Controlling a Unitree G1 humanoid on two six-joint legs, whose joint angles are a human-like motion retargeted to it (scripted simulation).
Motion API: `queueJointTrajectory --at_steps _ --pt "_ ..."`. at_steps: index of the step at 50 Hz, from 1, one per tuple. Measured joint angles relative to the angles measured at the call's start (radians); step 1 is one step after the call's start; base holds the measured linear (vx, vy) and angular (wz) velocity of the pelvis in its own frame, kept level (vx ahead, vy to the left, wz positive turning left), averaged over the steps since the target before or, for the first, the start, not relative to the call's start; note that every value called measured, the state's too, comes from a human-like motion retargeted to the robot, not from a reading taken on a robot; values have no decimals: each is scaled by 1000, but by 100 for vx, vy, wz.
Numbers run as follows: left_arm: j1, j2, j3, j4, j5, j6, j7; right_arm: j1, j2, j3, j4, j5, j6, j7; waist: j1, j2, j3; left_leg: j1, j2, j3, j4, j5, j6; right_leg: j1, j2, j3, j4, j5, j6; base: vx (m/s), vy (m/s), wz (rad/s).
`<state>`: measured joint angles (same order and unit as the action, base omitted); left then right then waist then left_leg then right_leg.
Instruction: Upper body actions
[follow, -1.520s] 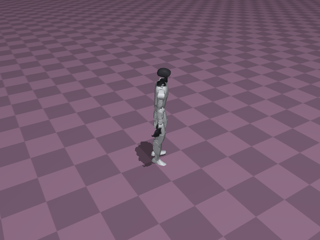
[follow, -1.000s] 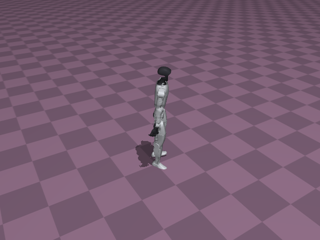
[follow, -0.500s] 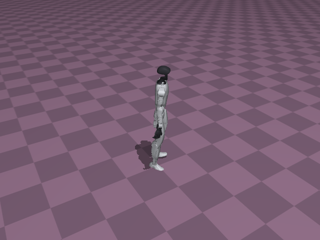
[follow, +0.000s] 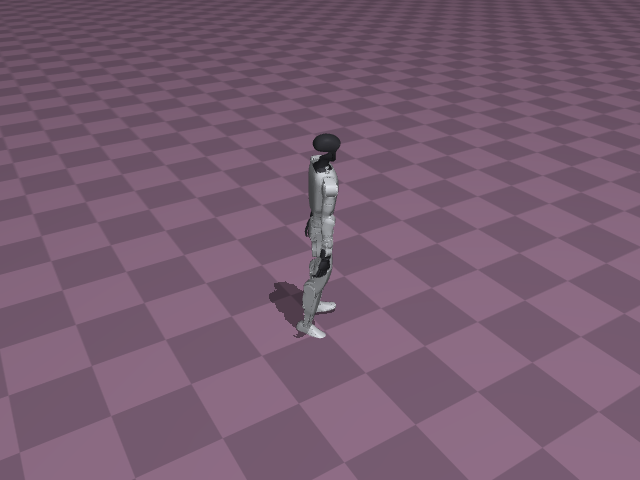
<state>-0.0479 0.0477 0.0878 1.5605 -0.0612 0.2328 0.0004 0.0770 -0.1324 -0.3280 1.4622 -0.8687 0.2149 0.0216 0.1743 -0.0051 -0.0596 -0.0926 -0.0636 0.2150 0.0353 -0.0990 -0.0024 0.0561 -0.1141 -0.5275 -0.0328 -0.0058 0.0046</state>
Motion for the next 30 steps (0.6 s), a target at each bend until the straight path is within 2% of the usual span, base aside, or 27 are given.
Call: queueJointTrajectory --at_steps 6,12,20,30 --pt "-5 -11 -40 -8 -4 -68 83 -1 -1 1 -5 17 -2 11 78 5 45 -4 -8 -39 4 14 -3 22 -3 -44 -4 -3 0 -18 -7 34" --pt "5 -9 -46 9 -10 -73 85 -14 8 4 -31 3 -2 16 120 0 61 -18 -16 -79 3 29 -6 33 -4 -88 -7 -7 3 -8 -6 35" --pt "25 -6 -9 38 -30 -64 95 -32 29 32 -66 -6 -9 19 98 -6 59 -21 -10 -91 -2 35 -9 32 5 -100 -8 -7 1 4 -2 3" --pt "13 -7 0 59 -50 -74 110 -27 42 59 -68 -42 -31 38 30 -20 37 9 21 -11 -13 10 -8 -7 25 -14 -3 15 -15 23 -5 -42"
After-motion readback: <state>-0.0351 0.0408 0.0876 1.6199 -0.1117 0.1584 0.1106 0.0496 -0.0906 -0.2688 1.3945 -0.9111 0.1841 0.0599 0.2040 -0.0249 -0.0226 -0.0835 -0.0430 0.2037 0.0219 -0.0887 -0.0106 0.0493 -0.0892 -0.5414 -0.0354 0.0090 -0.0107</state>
